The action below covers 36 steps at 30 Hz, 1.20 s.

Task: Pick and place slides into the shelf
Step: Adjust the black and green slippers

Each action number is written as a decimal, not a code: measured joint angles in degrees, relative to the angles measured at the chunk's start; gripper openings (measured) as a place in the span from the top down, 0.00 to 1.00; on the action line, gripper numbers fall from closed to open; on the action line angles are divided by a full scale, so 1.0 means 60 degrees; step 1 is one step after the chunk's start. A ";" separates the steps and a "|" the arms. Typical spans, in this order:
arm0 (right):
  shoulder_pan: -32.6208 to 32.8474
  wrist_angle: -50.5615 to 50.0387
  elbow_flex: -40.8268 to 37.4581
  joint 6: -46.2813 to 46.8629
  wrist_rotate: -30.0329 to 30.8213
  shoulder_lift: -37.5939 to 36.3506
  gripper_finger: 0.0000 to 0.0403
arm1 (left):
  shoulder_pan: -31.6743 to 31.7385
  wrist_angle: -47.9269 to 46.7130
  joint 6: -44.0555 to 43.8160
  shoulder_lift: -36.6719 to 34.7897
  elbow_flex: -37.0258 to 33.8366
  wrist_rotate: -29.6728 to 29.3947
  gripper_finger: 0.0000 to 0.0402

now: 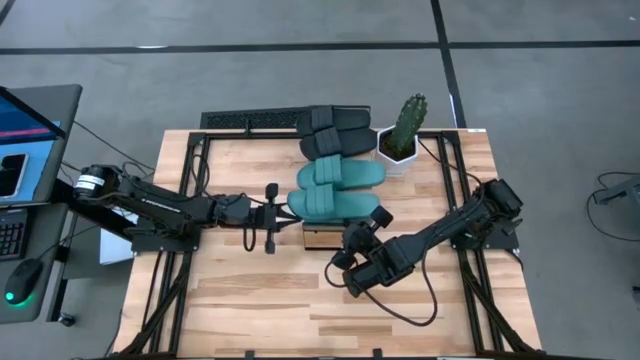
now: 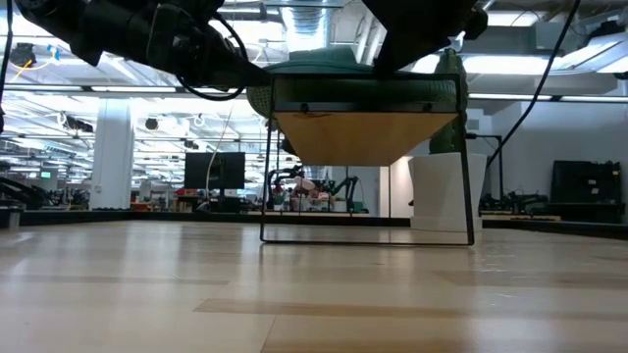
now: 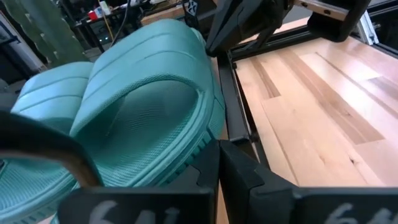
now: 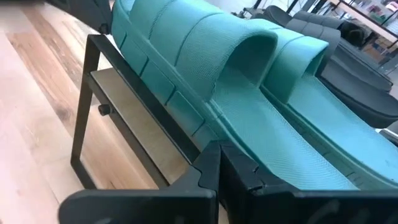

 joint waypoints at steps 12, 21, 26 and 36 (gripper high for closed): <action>0.0375 0.0342 0.0000 0.0003 0.0326 0.0015 1.00 | 0.0100 -0.1226 -0.0387 0.0016 -0.0024 -0.0796 1.00; 0.0593 0.0480 0.0000 -0.0006 0.1108 0.0015 1.00 | 0.0045 -0.1383 -0.0383 0.0011 -0.0012 -0.1367 1.00; 0.0762 0.0464 0.0018 -0.0002 0.1890 -0.0014 1.00 | 0.0047 -0.1791 -0.0505 0.0011 -0.0011 -0.1364 1.00; 0.1155 0.0420 0.0744 -0.0889 0.3394 -0.0022 1.00 | -0.0309 -0.2490 -0.1225 -0.0065 -0.0007 -0.1976 1.00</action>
